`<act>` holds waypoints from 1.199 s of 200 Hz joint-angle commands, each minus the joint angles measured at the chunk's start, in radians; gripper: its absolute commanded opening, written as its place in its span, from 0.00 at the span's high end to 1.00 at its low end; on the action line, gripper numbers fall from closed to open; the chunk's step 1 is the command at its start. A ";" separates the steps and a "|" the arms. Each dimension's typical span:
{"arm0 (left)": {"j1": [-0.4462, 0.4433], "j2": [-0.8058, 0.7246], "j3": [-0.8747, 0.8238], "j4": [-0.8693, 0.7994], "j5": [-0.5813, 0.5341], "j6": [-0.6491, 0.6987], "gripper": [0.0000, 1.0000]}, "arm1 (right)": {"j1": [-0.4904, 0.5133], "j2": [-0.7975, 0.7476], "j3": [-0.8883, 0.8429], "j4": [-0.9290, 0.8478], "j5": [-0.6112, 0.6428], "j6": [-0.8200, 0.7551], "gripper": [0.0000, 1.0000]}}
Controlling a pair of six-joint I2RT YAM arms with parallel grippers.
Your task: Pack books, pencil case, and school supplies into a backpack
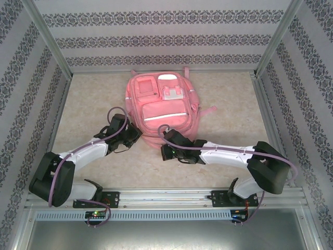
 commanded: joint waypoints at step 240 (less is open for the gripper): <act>-0.010 -0.028 0.111 -0.178 -0.054 -0.026 0.47 | -0.064 0.297 0.194 0.162 -0.110 0.046 1.00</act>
